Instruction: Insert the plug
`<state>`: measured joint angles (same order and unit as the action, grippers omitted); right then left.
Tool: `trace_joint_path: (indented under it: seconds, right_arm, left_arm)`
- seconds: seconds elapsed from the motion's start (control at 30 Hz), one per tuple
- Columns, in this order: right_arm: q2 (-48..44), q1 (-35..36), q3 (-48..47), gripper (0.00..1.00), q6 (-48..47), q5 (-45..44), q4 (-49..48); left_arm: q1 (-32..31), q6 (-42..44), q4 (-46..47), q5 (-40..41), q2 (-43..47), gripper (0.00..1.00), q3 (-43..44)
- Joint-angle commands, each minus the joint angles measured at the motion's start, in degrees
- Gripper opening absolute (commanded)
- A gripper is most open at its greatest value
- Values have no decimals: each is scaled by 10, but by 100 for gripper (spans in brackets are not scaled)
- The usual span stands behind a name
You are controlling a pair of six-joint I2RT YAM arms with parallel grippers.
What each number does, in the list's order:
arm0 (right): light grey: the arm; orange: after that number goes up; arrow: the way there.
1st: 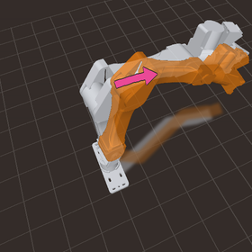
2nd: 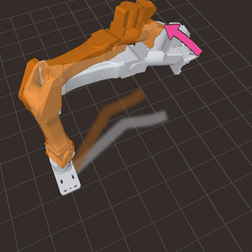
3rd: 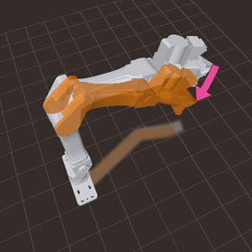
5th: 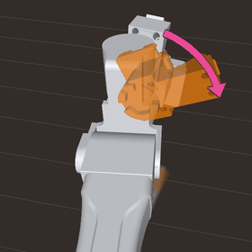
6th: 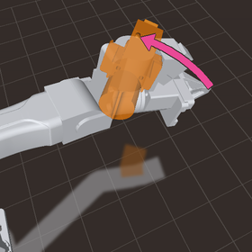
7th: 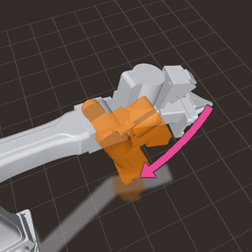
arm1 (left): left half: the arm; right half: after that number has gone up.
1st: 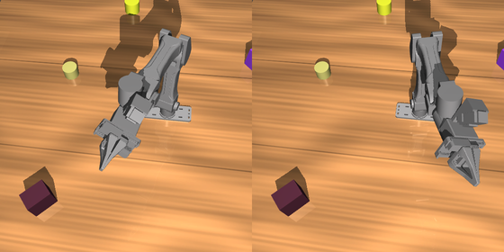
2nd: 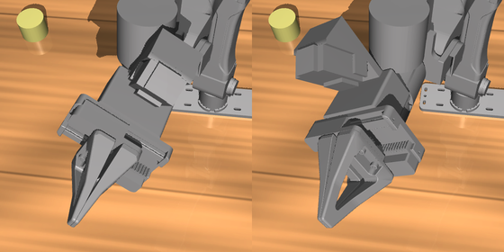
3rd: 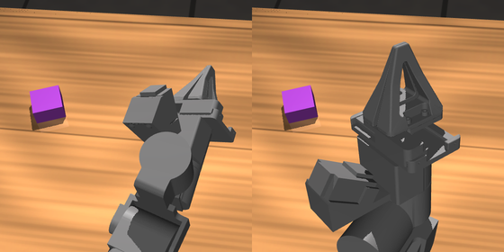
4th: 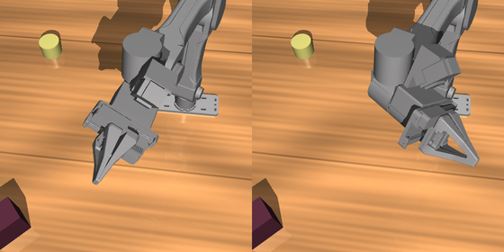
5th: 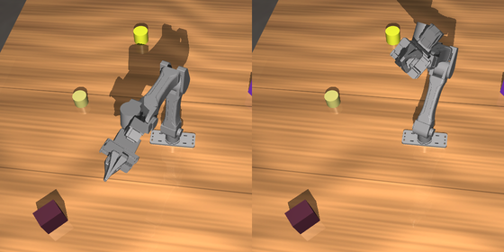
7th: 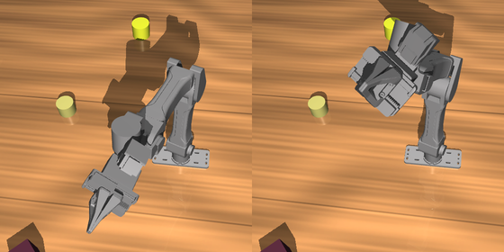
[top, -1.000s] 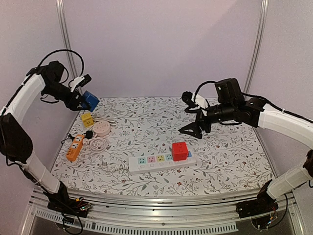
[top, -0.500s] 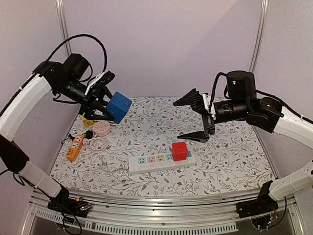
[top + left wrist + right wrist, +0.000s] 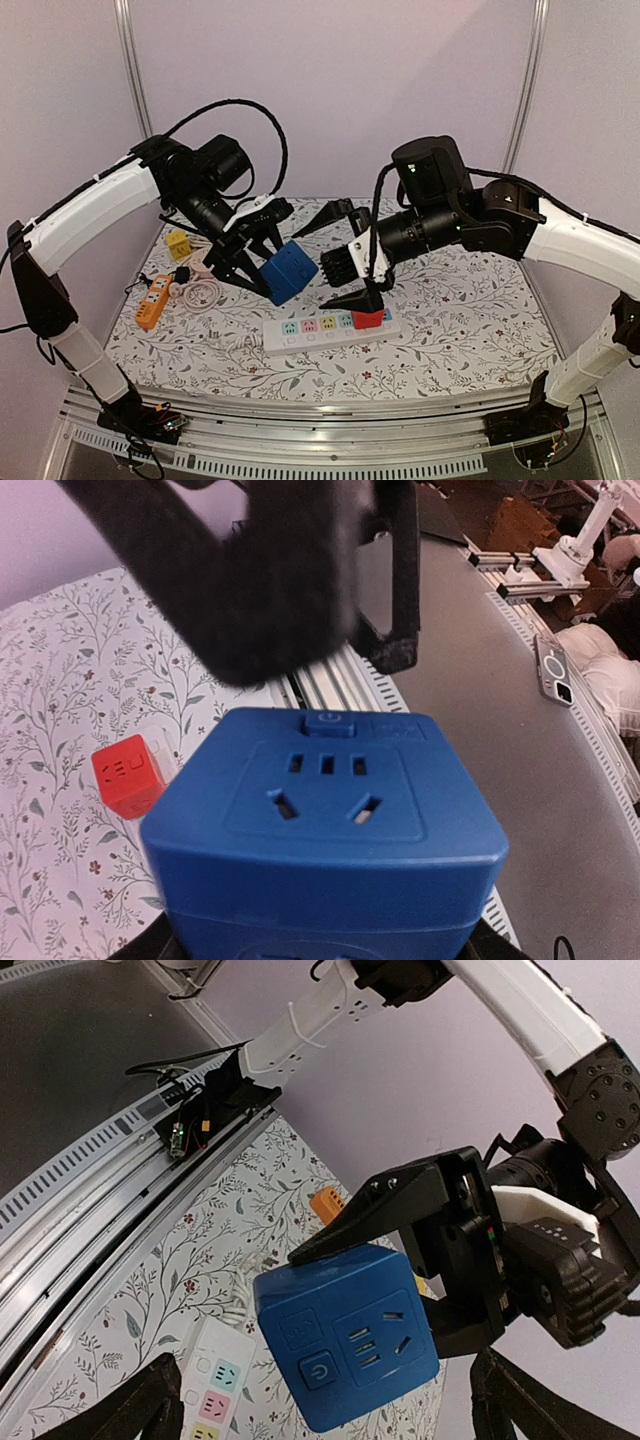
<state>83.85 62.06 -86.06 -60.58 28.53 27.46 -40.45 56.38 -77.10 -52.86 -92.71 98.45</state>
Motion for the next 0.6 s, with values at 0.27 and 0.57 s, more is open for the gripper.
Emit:
trace_joint_path:
  seconds: [0.27, 0.57]
  right_arm:
    - [65, 44, -42, 99, -128, -112, 50]
    - [84, 44, -54, 99, -132, -121, 49]
  left_arm:
    - [-42, -6, -160, 4, -6, 0, -16]
    - [-44, -4, -158, 4, -10, 0, -14]
